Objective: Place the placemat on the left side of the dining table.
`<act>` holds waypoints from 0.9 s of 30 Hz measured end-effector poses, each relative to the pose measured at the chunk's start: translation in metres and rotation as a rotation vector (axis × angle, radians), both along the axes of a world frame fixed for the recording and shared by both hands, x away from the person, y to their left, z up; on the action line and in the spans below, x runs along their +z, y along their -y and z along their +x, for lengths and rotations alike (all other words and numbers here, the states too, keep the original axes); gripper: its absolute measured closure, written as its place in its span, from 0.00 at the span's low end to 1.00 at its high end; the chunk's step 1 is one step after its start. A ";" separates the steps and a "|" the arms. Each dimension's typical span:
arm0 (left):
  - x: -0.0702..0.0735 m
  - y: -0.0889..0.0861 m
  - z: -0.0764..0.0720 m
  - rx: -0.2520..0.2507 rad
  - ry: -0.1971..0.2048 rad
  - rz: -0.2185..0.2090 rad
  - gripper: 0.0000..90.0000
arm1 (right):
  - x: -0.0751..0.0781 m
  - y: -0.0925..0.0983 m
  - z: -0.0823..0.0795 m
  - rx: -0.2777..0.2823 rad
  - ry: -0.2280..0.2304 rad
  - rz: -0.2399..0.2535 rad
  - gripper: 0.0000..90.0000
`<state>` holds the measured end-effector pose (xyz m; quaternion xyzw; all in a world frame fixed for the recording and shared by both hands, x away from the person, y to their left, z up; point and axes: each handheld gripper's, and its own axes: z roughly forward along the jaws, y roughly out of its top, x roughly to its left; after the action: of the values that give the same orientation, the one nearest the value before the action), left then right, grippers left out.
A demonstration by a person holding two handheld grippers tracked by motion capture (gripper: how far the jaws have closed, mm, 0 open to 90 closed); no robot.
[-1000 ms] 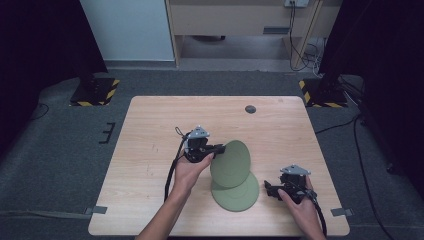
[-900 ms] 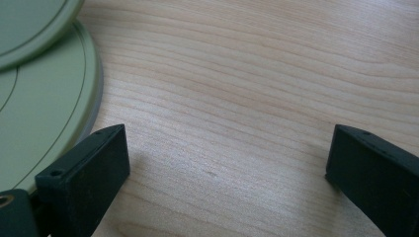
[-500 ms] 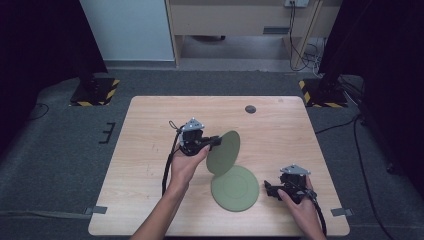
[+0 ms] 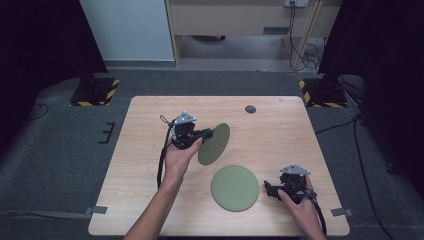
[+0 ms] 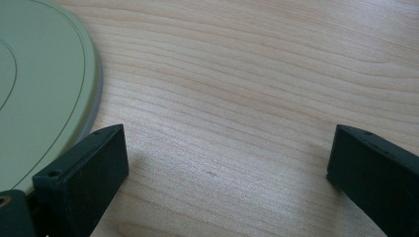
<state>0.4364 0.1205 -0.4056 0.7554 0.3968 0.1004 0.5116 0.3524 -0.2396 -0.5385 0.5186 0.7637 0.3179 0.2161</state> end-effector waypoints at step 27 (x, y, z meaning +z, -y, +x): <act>0.001 -0.018 0.006 0.068 0.011 0.031 0.95 | 0.000 -0.001 0.000 -0.009 -0.006 0.000 0.01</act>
<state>0.4423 0.1384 -0.4042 0.7490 0.4175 0.1281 0.4983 0.3527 -0.2388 -0.5387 0.5228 0.7621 0.3154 0.2152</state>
